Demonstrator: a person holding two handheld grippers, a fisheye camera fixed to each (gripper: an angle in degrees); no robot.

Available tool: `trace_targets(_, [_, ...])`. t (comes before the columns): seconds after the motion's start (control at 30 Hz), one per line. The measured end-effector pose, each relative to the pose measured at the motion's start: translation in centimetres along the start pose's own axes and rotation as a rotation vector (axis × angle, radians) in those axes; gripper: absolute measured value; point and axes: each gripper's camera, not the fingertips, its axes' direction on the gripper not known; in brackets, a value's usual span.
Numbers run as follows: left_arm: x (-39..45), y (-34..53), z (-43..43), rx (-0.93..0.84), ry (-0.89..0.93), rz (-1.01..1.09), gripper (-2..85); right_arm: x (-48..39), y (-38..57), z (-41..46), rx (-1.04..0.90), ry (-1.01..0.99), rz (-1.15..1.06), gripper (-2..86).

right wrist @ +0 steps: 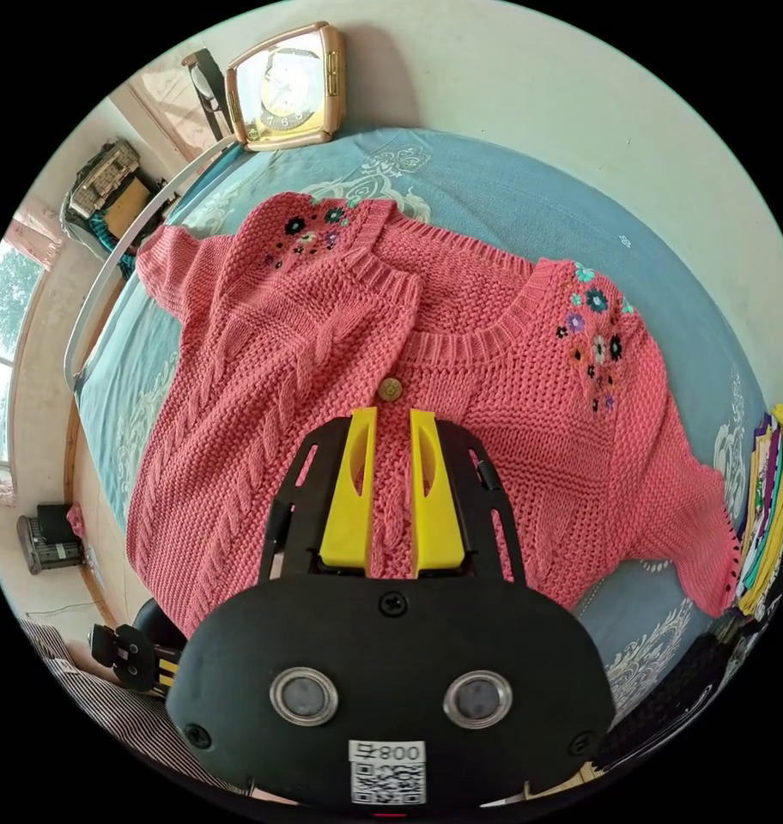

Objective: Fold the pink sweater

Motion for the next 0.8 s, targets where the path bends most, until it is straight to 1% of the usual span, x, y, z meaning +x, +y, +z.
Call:
trace_targets(0.2, [-0.3, 0.4, -0.3, 0.002, 0.028, 0.009, 1.9, -1.3, 0.1, 1.3, 0.013, 0.093, -0.035, 6.5])
trace_targets(0.3, [-0.3, 0.7, -0.5, 0.006, 0.027, 0.012, 1.6, -1.7, 0.8, 1.8, 0.031, 0.114, -0.081, 3.6])
trace_targets(0.37, [-0.3, 1.0, -0.9, 0.011, 0.031, 0.015, 1.4, -1.2, 1.1, 1.9, 0.038, 0.1, -0.071, 2.5])
trace_targets(0.47, [-0.2, 1.4, -1.4, 0.024, 0.037, 0.026, 1.2, 0.9, 1.8, 1.7, 0.05, 0.012, -0.02, 1.6])
trace_targets(0.57, [0.0, 1.7, -2.1, 0.059, 0.059, 0.042, 1.1, 4.0, 3.1, 0.6, 0.101, -0.108, 0.044, 1.1])
trace_targets(0.8, [0.8, 2.1, -4.2, 0.126, 0.112, 0.079, 0.9, 11.8, 6.8, -2.8, 0.296, -0.418, 0.193, 0.7])
